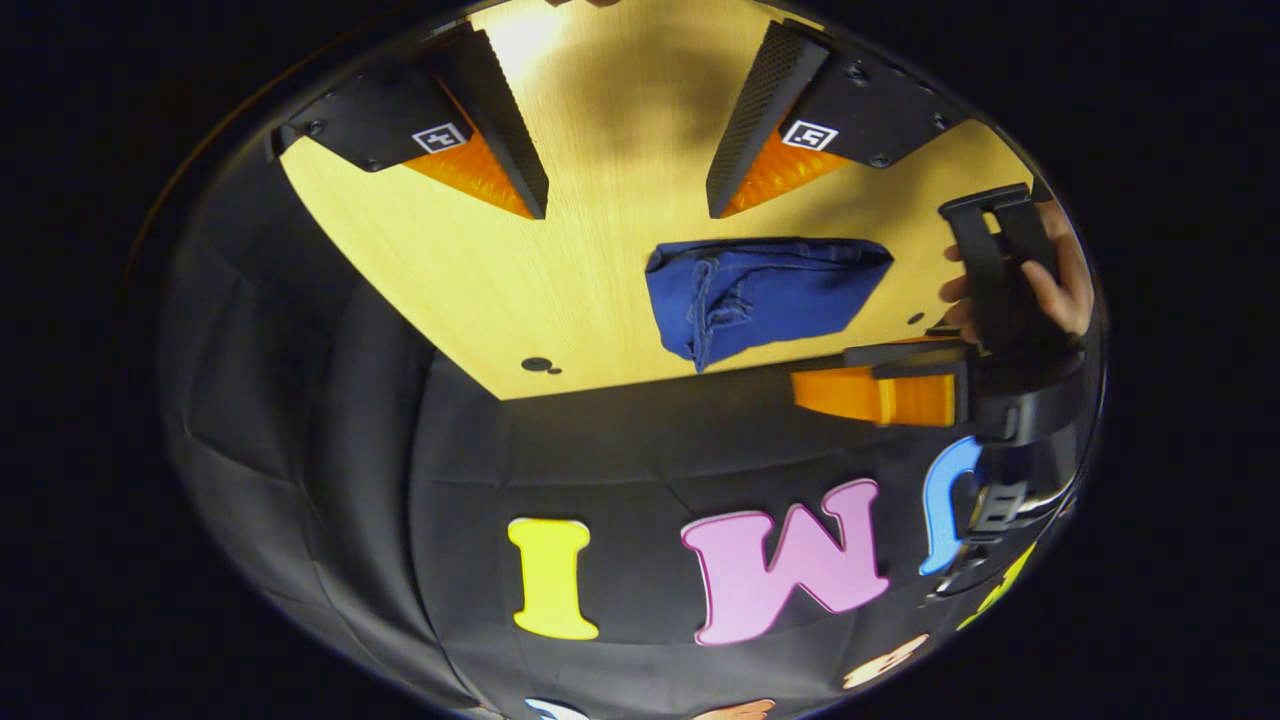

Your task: Grasp the waist and the cuffs of the jeans and fold them to make the two legs overlap; first hold the waist and fold one-third of the jeans toward the cuffs, then hold the cuffs and fold the remaining one-third in the same direction to finish folding.

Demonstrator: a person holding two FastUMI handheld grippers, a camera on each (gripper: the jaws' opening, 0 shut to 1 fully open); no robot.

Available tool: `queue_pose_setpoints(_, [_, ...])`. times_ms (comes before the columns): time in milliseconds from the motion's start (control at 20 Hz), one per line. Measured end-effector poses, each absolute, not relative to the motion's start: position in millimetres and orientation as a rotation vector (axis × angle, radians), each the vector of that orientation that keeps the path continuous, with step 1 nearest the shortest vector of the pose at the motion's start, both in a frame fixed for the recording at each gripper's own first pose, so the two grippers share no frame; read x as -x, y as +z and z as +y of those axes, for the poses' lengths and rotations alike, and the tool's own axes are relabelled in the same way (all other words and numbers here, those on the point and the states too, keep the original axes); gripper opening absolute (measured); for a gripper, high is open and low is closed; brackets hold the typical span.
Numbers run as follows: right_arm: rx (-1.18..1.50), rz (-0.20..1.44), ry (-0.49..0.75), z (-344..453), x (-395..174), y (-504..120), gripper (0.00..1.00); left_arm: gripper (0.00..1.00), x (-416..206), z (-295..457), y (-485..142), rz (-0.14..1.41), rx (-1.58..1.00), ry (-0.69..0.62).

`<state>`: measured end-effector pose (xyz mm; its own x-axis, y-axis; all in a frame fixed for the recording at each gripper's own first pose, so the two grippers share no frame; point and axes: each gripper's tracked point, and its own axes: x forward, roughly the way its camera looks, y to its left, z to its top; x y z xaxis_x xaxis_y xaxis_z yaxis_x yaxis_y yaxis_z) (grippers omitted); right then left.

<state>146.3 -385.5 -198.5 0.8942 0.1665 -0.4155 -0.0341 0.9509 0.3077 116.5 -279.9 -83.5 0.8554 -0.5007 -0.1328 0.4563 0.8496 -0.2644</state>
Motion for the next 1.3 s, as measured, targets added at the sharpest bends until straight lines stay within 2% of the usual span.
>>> queue_pose_setpoints(350, [-0.241,0.217,0.114,-381.4,-111.7,-63.5,0.97,0.97,10.5,-149.2,-24.7,0.029,0.17,-0.364])
queue_pose_setpoints(600, [-0.204,0.053,0.104,-381.1,-64.9,10.2,0.97,0.96,93.4,-108.3,-11.8,-0.035,0.197,-0.306])
queue_pose_setpoints(700, [-0.208,0.022,0.094,-381.4,-44.6,21.0,0.97,0.96,115.5,-94.4,-3.9,-0.063,0.165,-0.281])
queue_pose_setpoints(750, [-0.226,0.023,0.102,-379.2,-36.1,22.0,0.97,0.92,124.6,-87.5,-0.4,-0.072,0.153,-0.265])
queue_pose_setpoints(800, [-0.25,0.037,0.113,-375.8,-27.3,20.3,0.97,0.96,131.9,-82.9,1.8,-0.075,0.151,-0.252])
queue_pose_setpoints(950, [-0.269,0.075,0.158,-367.5,-11.2,8.8,0.97,0.96,147.3,-77.2,-1.7,-0.066,0.161,-0.216])
queue_pose_setpoints(1100, [-0.237,0.1,0.191,-369.8,-19.1,0.9,0.97,0.96,150.0,-88.9,-4.5,-0.033,0.163,-0.185])
queue_pose_setpoints(1300, [-0.233,0.039,0.225,-382.8,-39.5,33.6,0.97,0.96,146.9,-111.2,3.4,-0.061,0.174,-0.21])
